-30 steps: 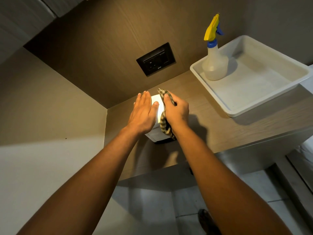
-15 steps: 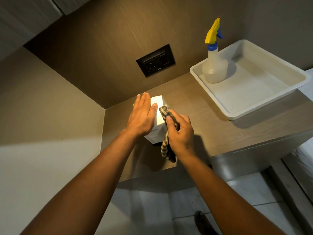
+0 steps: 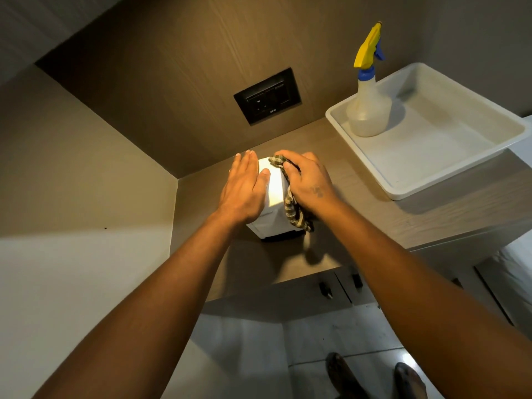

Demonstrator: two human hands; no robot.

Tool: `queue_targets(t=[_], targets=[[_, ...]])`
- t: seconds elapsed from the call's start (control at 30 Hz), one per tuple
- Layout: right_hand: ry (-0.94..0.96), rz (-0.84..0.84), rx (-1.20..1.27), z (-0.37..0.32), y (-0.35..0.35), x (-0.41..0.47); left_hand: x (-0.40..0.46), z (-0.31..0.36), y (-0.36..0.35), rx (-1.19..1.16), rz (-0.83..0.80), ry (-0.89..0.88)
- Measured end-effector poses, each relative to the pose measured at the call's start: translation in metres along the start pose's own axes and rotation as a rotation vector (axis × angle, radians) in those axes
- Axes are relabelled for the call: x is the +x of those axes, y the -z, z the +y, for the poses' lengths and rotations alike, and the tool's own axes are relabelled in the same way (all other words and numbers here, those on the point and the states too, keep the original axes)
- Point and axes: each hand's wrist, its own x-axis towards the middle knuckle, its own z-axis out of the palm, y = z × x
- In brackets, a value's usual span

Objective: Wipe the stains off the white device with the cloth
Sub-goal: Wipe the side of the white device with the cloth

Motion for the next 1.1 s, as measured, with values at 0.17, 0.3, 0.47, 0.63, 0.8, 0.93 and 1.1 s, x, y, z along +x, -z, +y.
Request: queue_targets(t=[0.17,0.3,0.47,0.63,0.8,0.93,1.1], targets=[[0.063,0.142,0.17,0.012,-0.019,-0.056,0.0,-0.001,-0.002,-0.012,0.003,-0.002],[0.096,0.251,0.285,0.012,-0.028,-0.082,-0.001,0.0,-0.002,-0.018,0.015,0.001],[0.027,0.317,0.319,-0.007,-0.024,-0.034,-0.001,0.001,0.0,0.016,0.004,-0.002],[-0.352,0.173,0.51,0.007,-0.027,0.01,-0.001,0.002,0.0,0.029,0.001,0.013],[-0.478,0.147,0.561,0.021,-0.033,-0.024,0.0,0.001,-0.002,0.047,0.013,0.006],[-0.407,0.221,0.617,0.014,-0.039,-0.058,0.0,0.0,-0.003,0.052,0.018,0.008],[-0.238,0.299,0.608,-0.011,-0.038,-0.062,0.0,0.0,-0.002,0.036,0.017,0.004]])
